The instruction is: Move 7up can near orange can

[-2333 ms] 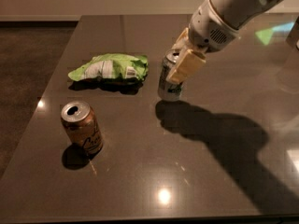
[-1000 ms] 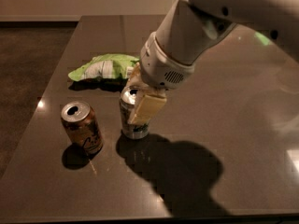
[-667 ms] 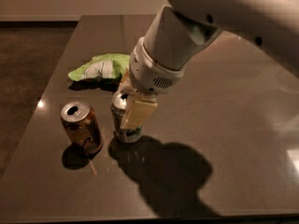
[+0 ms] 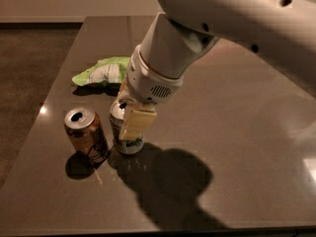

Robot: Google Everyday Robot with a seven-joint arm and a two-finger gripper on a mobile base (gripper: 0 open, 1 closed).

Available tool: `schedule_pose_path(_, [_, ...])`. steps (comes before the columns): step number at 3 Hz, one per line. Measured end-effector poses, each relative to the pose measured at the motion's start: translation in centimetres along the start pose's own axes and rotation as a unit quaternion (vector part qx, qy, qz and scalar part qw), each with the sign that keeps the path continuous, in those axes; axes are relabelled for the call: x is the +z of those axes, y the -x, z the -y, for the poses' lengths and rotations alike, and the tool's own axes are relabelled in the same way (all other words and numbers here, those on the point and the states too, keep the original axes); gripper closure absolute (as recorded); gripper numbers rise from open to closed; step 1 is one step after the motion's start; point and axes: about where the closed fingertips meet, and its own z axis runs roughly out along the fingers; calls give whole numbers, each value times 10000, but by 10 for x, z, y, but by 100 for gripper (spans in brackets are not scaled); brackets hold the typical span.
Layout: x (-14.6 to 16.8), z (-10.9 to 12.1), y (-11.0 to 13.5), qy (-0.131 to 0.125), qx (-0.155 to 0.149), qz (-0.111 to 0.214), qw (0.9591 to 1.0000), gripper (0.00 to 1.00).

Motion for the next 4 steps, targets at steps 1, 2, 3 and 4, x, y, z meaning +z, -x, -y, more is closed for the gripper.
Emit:
schedule_pose_path(1, [-2, -1, 2, -19, -19, -9, 10000, 35])
schedule_pose_path(2, [-3, -2, 4, -34, -36, -16, 10000, 12])
schedule_pose_path(3, [-4, -2, 5, -48, -52, -23, 10000, 0])
schedule_pose_path(4, [-4, -2, 5, -48, -53, -23, 10000, 0])
